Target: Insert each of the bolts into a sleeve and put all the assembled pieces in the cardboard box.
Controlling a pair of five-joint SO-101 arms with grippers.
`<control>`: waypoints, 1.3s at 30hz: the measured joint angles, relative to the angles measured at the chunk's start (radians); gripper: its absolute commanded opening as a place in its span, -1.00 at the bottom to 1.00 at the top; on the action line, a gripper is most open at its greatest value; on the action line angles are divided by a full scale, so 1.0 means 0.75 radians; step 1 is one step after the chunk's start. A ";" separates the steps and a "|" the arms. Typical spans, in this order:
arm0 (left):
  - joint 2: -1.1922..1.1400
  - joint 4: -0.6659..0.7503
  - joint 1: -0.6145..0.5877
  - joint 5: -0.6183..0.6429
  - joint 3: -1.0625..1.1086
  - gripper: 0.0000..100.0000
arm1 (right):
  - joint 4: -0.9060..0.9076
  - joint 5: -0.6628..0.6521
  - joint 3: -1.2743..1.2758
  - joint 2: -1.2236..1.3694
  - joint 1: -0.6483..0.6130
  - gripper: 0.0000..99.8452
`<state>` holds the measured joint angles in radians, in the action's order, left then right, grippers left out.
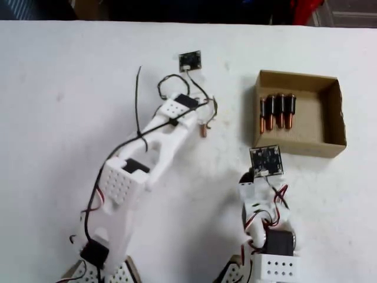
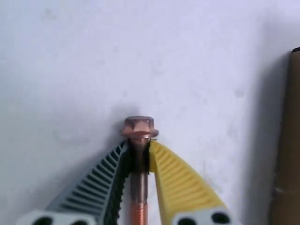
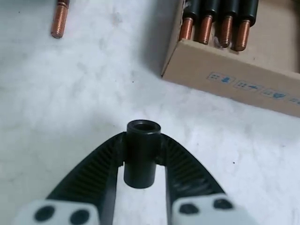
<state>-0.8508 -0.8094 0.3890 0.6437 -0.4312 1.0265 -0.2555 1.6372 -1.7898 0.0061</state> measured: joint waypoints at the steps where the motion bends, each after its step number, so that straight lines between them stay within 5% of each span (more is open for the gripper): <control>1: 0.010 -0.031 -0.002 0.000 0.000 -0.95 | 0.000 0.000 0.000 0.000 0.000 -0.97; 18: 0.389 -0.730 -0.221 -0.004 0.004 -0.96 | 0.000 0.000 0.000 0.000 0.000 -0.97; 39: 1.013 -1.275 -0.295 -0.526 0.029 -0.96 | 0.000 0.000 0.025 0.000 0.000 -0.97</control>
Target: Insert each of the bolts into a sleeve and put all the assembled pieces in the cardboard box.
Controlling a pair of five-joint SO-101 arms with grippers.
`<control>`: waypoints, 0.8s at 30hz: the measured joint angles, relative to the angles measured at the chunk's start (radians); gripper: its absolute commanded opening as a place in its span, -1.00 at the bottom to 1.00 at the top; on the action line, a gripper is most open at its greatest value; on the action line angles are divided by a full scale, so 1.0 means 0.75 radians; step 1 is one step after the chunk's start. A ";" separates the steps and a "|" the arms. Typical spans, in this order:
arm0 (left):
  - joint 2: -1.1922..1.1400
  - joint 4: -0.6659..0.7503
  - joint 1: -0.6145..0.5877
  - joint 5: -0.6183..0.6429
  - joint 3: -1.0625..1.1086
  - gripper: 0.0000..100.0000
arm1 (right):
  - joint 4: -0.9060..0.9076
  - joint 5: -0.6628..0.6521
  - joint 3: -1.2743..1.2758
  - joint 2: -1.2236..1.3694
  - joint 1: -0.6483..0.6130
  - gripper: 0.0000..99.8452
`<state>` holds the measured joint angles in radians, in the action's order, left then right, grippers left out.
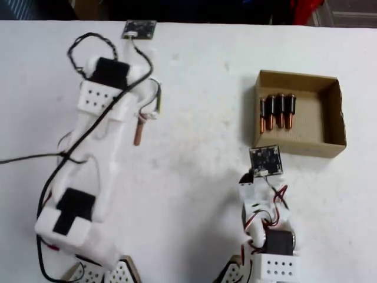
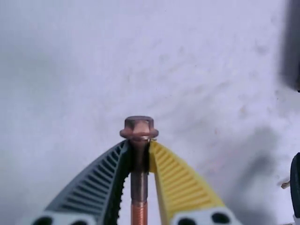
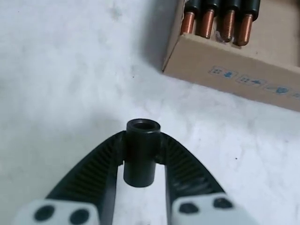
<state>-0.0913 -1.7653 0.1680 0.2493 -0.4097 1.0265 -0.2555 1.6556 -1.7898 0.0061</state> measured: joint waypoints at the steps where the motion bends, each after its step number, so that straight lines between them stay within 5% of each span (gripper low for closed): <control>1: 0.018 0.000 -0.018 -0.004 0.029 -0.96 | 0.000 0.000 0.000 0.000 0.000 -0.97; 13: 0.397 0.166 -0.129 -0.176 0.636 -0.96 | 0.000 0.000 0.000 0.000 0.000 -0.97; 24: 0.618 0.800 -0.129 -0.180 1.408 -0.96 | 0.000 0.000 0.000 0.000 0.000 -0.97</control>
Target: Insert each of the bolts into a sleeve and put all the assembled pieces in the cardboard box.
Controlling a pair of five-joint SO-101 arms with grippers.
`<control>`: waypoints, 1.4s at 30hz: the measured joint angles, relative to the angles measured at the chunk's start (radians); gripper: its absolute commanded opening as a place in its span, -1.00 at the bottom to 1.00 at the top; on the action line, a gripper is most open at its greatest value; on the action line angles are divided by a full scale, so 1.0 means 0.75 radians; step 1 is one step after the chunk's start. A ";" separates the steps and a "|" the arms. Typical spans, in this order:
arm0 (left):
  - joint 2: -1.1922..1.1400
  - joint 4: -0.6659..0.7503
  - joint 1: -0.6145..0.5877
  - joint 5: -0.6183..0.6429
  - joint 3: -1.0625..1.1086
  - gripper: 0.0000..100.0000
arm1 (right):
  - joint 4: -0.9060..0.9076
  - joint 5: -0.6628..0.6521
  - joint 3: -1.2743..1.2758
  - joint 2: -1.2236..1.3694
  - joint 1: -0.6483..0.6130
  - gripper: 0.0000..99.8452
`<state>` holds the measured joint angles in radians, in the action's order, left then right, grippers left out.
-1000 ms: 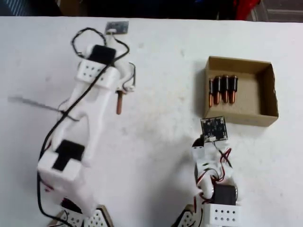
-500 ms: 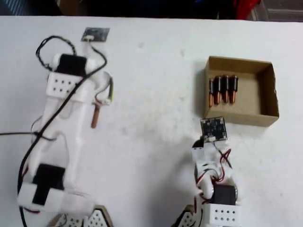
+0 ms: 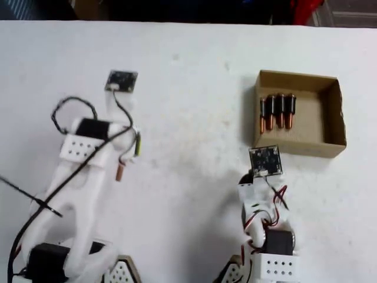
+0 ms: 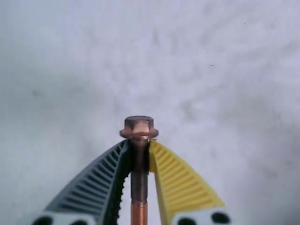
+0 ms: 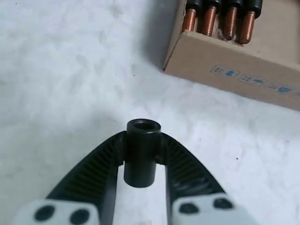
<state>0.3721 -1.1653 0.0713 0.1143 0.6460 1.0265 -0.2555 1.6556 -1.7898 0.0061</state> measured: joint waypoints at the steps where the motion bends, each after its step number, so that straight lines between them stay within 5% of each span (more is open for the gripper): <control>1: 0.000 0.059 0.000 0.000 0.047 -0.96 | 0.000 0.000 0.000 0.000 0.000 -0.97; 12: 0.000 0.471 0.000 0.000 0.417 -0.95 | 0.000 0.000 0.000 0.000 0.000 -0.97; 17: 0.006 0.481 -0.002 0.000 0.475 -0.94 | 0.000 0.000 0.000 0.000 0.000 -0.97; 22: 0.008 0.481 -0.002 0.000 0.477 -0.69 | 0.000 0.000 0.000 0.000 0.000 -0.97; 42: 0.016 0.481 -0.002 0.000 0.477 -0.74 | 0.000 0.000 0.000 0.000 0.000 -0.97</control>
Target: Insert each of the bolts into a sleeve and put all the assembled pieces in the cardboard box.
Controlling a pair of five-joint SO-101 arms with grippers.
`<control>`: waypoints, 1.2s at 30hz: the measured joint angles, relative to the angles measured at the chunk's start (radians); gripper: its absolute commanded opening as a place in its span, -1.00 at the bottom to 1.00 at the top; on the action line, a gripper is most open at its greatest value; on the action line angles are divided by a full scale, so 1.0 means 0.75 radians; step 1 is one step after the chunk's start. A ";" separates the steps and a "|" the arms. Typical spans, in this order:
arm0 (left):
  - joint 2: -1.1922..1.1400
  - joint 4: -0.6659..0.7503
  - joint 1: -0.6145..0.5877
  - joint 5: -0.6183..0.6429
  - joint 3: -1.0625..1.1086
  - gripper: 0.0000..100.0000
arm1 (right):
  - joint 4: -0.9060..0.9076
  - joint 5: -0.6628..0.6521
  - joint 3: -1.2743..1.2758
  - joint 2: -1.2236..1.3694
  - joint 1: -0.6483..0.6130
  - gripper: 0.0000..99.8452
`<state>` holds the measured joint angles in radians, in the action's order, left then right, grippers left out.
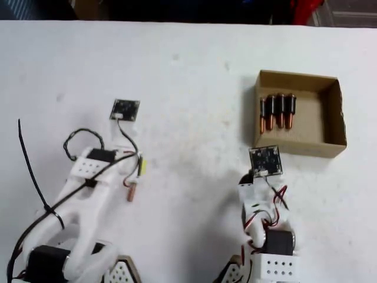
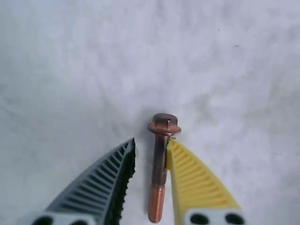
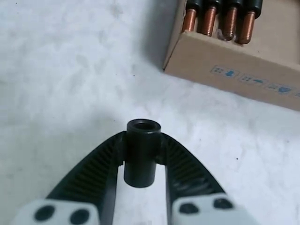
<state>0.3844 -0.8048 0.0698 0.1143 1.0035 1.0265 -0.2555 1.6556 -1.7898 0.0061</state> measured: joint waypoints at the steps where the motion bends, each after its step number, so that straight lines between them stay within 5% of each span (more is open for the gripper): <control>1: 0.000 0.000 0.010 0.000 0.000 -0.74 | 0.000 0.000 0.000 0.000 0.000 -0.97; 15: -0.458 -0.131 0.072 0.000 -0.325 -0.74 | 0.000 0.000 0.000 0.000 0.000 -0.97; 22: -0.495 -0.133 0.074 0.000 -0.350 -0.76 | 0.000 0.000 0.000 0.000 0.000 -0.97; 26: -0.511 -0.133 0.078 0.000 -0.356 -0.97 | 0.000 0.000 0.000 0.000 0.000 -0.97; 36: -0.526 -0.133 0.078 -0.041 -0.391 -0.96 | -0.039 0.000 0.000 0.000 -0.002 -0.97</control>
<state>-0.0100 -0.9045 0.1281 0.0836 0.7104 0.9973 -0.2555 1.6556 -1.7898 0.0046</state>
